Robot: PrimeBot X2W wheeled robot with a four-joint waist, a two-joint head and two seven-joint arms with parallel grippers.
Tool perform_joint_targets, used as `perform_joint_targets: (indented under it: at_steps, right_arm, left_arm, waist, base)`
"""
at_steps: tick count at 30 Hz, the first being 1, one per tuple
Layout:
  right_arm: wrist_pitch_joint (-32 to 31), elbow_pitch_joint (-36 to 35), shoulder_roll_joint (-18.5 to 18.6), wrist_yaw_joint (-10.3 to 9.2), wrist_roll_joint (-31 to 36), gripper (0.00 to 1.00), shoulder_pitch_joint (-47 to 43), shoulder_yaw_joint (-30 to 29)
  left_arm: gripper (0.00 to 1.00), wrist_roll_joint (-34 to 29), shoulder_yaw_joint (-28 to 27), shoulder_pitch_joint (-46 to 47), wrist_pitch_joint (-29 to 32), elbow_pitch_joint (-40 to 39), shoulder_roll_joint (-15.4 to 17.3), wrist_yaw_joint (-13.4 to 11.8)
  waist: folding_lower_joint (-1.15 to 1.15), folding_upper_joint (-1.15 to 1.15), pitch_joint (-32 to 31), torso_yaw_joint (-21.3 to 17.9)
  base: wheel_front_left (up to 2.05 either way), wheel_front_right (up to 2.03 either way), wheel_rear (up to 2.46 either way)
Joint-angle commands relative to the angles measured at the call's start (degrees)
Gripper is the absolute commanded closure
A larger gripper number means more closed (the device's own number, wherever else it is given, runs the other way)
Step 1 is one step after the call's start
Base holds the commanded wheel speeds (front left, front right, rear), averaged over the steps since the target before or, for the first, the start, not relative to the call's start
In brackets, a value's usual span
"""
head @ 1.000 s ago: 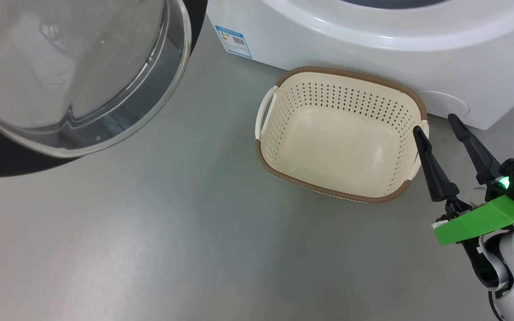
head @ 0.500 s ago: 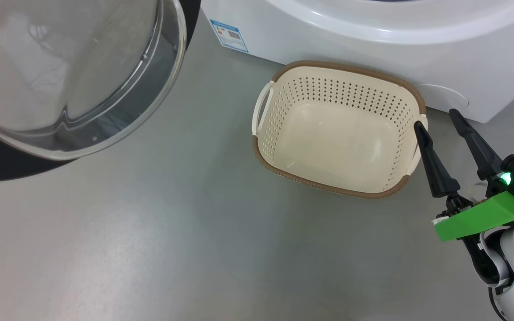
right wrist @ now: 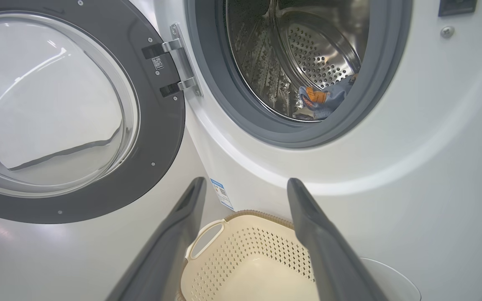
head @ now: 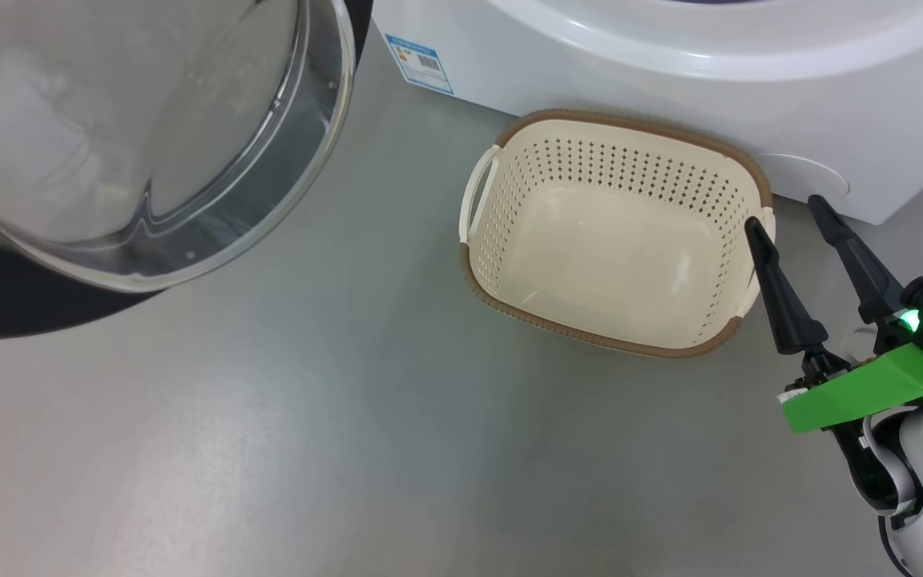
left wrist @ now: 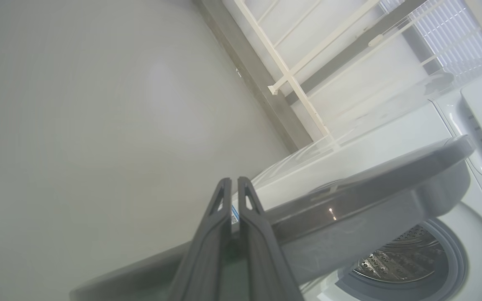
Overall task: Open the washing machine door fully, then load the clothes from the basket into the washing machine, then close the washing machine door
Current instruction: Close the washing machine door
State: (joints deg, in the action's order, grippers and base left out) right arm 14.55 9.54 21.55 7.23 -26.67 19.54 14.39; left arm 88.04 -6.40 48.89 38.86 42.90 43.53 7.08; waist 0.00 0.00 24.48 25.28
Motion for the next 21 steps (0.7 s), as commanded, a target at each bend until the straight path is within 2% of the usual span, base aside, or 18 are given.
perform_joint_targets:
  at_steps: [1,21]
  right_arm:
    - [0.45,-1.31,0.25,0.25,0.39,0.0,0.6,0.73]
    - [0.45,-1.23,-0.33,0.25,0.29,0.0,-0.08,0.34]
  left_arm:
    - [1.0,0.86,0.05,-1.59,1.98,-2.06,2.03,0.41]
    - [1.0,4.29,-0.54,-5.9,11.4,-7.3,2.86,0.41]
  waist:
    - [0.0,0.0,-0.12,0.04]
    - [0.0,0.0,-2.33,-0.05]
  base:
    - [0.0,0.0,0.0]
    - [0.0,0.0,0.0]
